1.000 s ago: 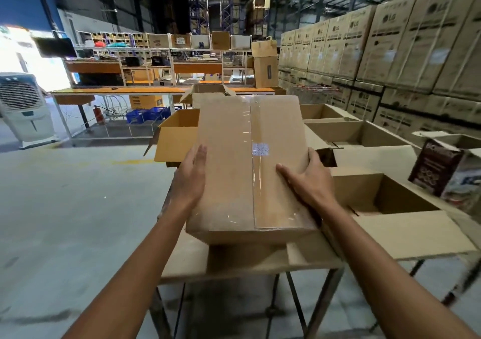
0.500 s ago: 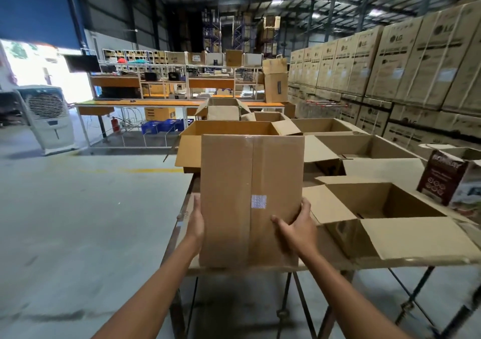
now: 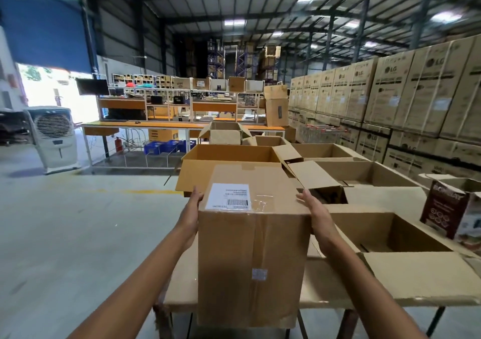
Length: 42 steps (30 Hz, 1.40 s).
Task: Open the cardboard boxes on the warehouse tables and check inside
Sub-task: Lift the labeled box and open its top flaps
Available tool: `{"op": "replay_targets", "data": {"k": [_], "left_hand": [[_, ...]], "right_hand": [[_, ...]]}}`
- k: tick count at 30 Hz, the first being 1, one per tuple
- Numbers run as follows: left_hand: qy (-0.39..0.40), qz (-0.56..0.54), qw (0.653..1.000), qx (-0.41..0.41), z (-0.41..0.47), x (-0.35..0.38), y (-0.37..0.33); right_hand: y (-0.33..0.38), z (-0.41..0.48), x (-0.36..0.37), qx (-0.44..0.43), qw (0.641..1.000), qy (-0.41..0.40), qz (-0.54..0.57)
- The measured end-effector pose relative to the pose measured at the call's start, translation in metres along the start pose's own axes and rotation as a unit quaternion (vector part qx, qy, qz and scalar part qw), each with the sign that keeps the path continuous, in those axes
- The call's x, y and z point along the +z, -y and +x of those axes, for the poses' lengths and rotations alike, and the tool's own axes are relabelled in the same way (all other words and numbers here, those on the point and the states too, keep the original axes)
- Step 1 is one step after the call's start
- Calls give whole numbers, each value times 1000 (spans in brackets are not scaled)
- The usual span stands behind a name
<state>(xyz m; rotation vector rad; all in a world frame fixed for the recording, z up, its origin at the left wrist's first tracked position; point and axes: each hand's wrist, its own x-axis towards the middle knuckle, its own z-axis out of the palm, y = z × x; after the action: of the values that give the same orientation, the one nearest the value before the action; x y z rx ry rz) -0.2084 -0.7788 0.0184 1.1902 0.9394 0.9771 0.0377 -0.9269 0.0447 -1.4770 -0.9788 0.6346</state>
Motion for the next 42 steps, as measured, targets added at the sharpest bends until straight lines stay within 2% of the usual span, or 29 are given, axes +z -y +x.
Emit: {"op": "replay_targets", "data": {"k": [3, 6, 10, 12, 19, 21, 25, 29, 33, 38, 42], "left_hand": [[-12, 82, 997, 7, 18, 10, -37], [26, 148, 988, -19, 41, 20, -61], [19, 226, 973, -42, 147, 18, -42], [10, 253, 966, -55, 120, 44, -74], [-64, 233, 967, -75, 200, 44, -54], [-68, 243, 964, -79, 178, 52, -65], [-58, 209, 972, -91, 168, 57, -73], [-16, 173, 978, -114, 164, 50, -75], [-21, 132, 984, -118, 152, 41, -79], [-31, 100, 994, -39, 121, 41, -101], [14, 8, 999, 39, 91, 32, -110]], "right_hand": [[25, 30, -7, 30, 996, 39, -75], [40, 63, -2, 66, 987, 66, -134], [45, 109, 15, 124, 972, 117, -160], [45, 129, 24, 150, 962, 126, -192], [25, 197, 41, 152, 921, 28, -356], [17, 205, 41, 140, 916, 17, -375], [12, 209, 41, 135, 919, 22, -370], [12, 206, 33, 140, 943, 43, -298], [15, 191, 28, 117, 961, 37, -247], [35, 165, 23, 46, 968, -45, -242], [54, 133, 20, -36, 976, -106, -187]]}}
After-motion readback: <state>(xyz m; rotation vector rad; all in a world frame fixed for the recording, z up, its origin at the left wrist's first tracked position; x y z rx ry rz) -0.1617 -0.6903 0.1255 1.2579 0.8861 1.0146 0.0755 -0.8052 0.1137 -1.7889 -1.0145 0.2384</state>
